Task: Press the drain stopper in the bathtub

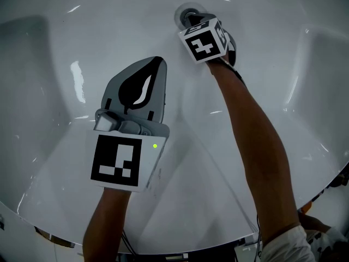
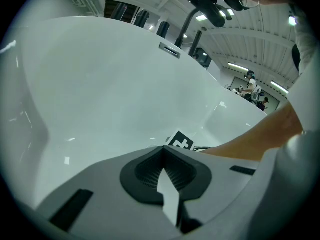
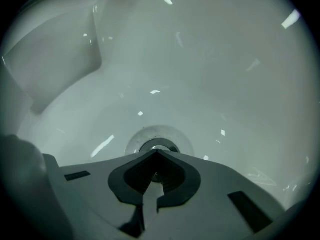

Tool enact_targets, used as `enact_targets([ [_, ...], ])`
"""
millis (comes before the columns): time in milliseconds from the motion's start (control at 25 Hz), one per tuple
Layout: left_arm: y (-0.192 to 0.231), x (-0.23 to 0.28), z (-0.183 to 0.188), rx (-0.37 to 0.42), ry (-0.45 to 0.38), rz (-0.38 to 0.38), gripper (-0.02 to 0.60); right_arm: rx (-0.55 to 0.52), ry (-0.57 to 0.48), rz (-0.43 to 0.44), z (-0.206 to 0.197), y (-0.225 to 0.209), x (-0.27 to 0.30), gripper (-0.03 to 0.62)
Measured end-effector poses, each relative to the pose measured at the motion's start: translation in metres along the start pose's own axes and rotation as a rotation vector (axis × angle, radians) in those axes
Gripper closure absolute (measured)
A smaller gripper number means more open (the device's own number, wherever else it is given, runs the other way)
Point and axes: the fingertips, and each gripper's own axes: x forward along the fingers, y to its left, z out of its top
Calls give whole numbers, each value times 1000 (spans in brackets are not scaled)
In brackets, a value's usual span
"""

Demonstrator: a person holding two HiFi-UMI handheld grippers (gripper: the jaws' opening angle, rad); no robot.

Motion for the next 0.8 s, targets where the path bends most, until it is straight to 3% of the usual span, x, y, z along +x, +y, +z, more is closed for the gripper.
enact_targets([
  [800,-2,-5,7,13,-15,7,575,138,1,19,3,-6,-8,576],
])
